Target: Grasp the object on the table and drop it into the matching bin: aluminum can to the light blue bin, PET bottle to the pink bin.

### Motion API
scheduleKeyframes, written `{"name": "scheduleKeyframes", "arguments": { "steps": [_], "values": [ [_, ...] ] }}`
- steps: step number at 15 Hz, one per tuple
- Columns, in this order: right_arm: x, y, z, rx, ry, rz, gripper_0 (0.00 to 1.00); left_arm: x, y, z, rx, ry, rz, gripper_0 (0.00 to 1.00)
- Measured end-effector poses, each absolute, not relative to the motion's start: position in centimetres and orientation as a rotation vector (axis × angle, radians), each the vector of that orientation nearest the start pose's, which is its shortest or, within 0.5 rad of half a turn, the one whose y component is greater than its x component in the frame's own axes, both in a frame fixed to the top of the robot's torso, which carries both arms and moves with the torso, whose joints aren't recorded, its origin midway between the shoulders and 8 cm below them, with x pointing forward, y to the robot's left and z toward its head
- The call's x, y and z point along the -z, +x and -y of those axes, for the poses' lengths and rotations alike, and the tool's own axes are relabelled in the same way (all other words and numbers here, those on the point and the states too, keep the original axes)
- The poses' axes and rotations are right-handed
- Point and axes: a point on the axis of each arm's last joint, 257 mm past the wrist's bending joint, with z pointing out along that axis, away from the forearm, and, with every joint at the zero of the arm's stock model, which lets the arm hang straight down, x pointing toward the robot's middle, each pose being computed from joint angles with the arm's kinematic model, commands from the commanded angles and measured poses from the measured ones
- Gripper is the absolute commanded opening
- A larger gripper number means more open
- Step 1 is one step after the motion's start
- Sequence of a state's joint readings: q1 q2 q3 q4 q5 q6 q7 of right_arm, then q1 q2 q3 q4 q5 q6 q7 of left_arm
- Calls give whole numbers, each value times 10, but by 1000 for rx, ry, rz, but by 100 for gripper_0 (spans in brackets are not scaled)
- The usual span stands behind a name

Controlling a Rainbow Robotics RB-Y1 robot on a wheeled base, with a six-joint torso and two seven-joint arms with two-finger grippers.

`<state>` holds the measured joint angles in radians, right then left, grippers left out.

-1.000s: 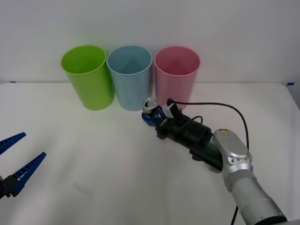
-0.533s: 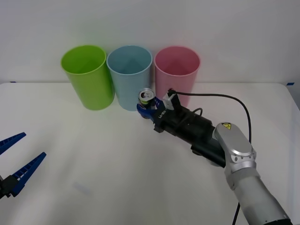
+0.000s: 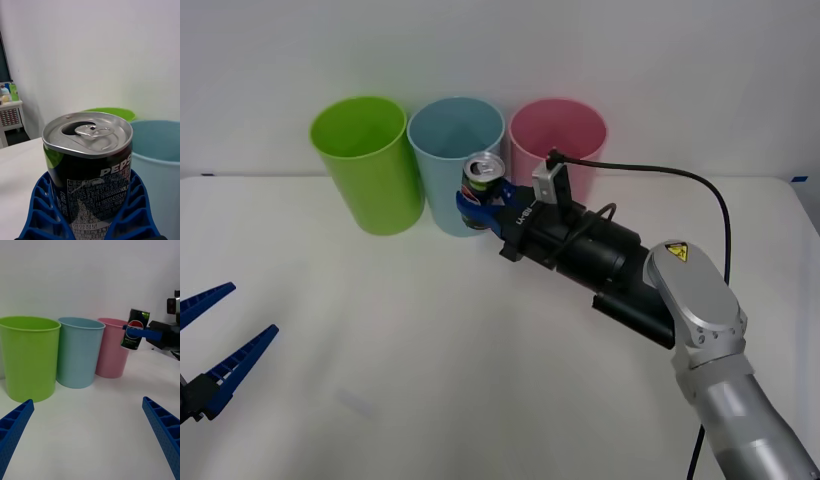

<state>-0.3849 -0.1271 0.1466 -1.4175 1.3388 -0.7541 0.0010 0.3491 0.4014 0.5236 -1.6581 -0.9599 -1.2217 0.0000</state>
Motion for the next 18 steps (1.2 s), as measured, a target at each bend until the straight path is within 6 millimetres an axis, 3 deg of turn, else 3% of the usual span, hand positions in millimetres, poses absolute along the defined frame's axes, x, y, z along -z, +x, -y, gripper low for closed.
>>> {"name": "scheduleKeyframes", "arguments": {
  "steps": [5, 7, 10, 14, 18],
  "values": [
    [41, 506, -47, -792, -822, -1145, 0, 169, 342, -330, 567, 465, -1441, 100],
    [23, 515, -54, -813, -824, -1142, 0, 169, 342, -330, 567, 465, -1441, 100],
    [0, 545, -58, -789, -820, -1159, 0, 169, 342, -330, 567, 465, -1441, 100],
    [-9, 590, -69, -759, -770, -1219, 0, 169, 342, -330, 567, 465, -1441, 100],
    [-14, 621, -82, -728, -702, -1271, 0, 169, 342, -330, 567, 465, -1441, 100]
  ]
}}
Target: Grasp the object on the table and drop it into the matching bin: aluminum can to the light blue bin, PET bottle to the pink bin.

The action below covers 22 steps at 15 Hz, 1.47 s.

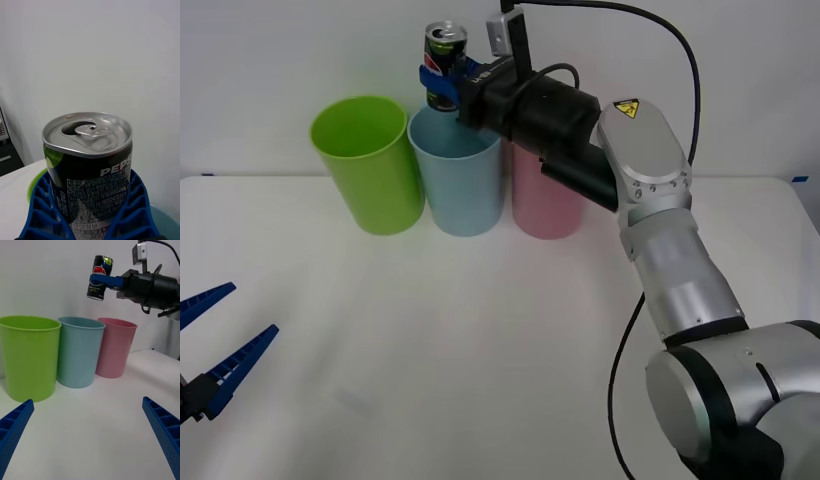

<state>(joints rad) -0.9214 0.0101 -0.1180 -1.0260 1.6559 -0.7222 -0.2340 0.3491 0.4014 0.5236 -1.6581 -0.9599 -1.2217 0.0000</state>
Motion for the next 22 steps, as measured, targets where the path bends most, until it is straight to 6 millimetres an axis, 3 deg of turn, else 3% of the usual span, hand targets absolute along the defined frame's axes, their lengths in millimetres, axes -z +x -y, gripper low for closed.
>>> {"name": "scheduleKeyframes", "arguments": {
  "steps": [4, 12, 13, 14, 15, 22],
  "values": [
    [-16, 649, -74, -645, -653, -1312, 0, 169, 342, -330, 567, 465, -1441, 100],
    [-14, 652, -75, -631, -660, -1316, 1, 169, 342, -330, 567, 465, -1441, 100],
    [-14, 653, -75, -627, -660, -1315, 17, 169, 342, -330, 567, 465, -1441, 100],
    [-13, 653, -75, -624, -662, -1314, 91, 169, 342, -330, 567, 465, -1441, 100],
    [-14, 653, -74, -617, -665, -1311, 100, 169, 342, -330, 567, 465, -1441, 100],
    [-14, 655, -73, -590, -674, -1300, 100, 169, 342, -330, 567, 465, -1441, 100]
  ]
}}
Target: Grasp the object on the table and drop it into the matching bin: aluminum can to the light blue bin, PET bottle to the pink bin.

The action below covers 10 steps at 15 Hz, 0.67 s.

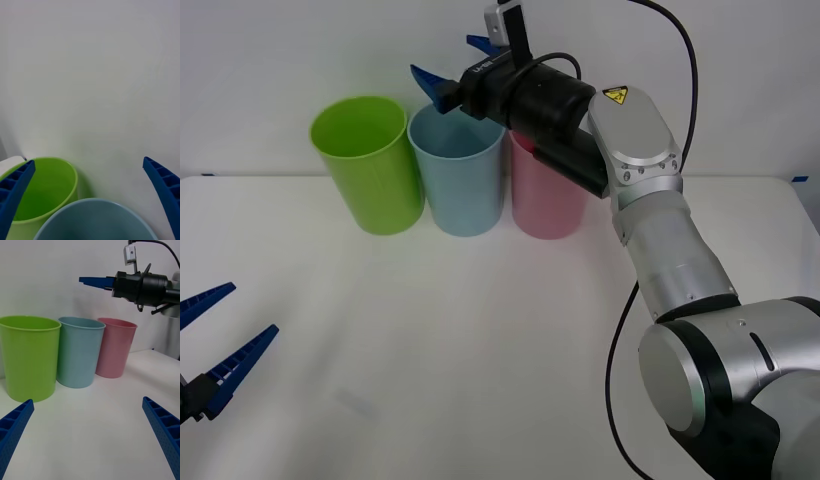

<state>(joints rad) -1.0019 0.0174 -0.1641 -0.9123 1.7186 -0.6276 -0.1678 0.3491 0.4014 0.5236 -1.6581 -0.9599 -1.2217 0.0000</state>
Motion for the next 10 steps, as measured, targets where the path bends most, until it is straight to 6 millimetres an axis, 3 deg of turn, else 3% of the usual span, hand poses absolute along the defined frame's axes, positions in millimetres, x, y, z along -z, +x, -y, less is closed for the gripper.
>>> {"name": "scheduleKeyframes", "arguments": {
  "steps": [10],
  "values": [
    [-5, 644, -76, -656, -680, -1295, 100, 169, 342, -330, 567, 465, -1441, 100]
  ]
}}
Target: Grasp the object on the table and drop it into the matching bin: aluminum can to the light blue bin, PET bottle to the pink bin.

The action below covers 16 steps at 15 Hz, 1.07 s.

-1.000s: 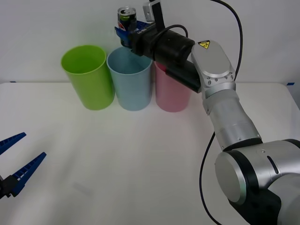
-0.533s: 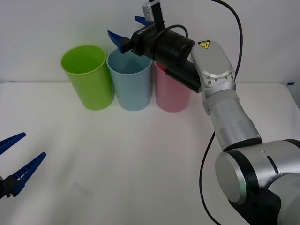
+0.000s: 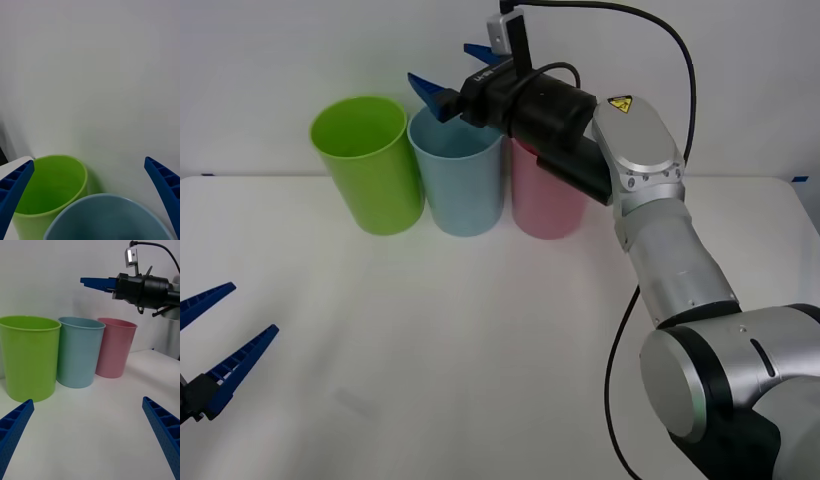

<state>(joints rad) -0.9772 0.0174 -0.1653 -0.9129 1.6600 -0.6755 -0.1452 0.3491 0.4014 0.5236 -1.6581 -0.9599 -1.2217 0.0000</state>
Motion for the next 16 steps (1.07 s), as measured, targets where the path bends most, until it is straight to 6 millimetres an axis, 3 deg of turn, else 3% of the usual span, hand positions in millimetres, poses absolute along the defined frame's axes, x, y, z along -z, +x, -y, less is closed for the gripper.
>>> {"name": "scheduleKeyframes", "arguments": {
  "steps": [3, 9, 16],
  "values": [
    [1, 634, -71, -687, -691, -1285, 100, 169, 342, -330, 567, 465, -1441, 100],
    [13, 608, -32, -669, -713, -1245, 100, 169, 342, -330, 567, 465, -1441, 100],
    [36, 553, 25, -686, -766, -1227, 100, 169, 342, -330, 567, 465, -1441, 100]
  ]
}}
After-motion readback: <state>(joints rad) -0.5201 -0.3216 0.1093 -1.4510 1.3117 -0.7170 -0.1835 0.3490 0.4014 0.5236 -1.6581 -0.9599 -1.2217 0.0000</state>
